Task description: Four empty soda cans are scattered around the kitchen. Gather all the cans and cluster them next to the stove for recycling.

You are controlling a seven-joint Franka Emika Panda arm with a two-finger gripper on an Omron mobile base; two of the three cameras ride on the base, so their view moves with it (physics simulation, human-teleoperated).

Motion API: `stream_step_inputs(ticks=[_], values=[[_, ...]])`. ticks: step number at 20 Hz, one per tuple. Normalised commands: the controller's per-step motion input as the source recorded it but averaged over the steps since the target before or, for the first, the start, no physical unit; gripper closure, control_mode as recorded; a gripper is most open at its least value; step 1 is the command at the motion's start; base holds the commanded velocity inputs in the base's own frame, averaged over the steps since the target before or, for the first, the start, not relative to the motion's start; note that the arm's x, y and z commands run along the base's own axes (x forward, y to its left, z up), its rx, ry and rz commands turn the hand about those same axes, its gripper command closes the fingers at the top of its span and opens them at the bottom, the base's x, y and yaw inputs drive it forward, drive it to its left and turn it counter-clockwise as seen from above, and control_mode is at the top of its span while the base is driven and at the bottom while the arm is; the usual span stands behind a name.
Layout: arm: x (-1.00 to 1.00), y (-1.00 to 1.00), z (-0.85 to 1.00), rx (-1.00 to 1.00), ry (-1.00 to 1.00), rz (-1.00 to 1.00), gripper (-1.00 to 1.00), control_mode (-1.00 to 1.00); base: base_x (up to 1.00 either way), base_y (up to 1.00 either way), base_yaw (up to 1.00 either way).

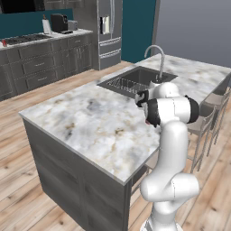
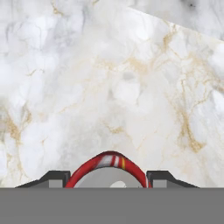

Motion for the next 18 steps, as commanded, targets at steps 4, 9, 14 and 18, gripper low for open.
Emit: stream_step_inputs(ticks=[4,9,14,18], values=[[-0.09,0.0,0.19,0.0,-0.05,0.0,1.0,-1.0,0.0,0.0,0.0],[-0.28,0.05,0.39,0.0,-0.04,0.02,1.0,-1.0,0.0,0.0,0.0],[-0.45,0.12,0.39,-0.02,0.0,0.04,1.0,-1.0,0.0,0.0,0.0],[-0.58,0.16,0.35,-0.04,0.0,0.05,1.0,-1.0,0.0,0.0,0.0]])
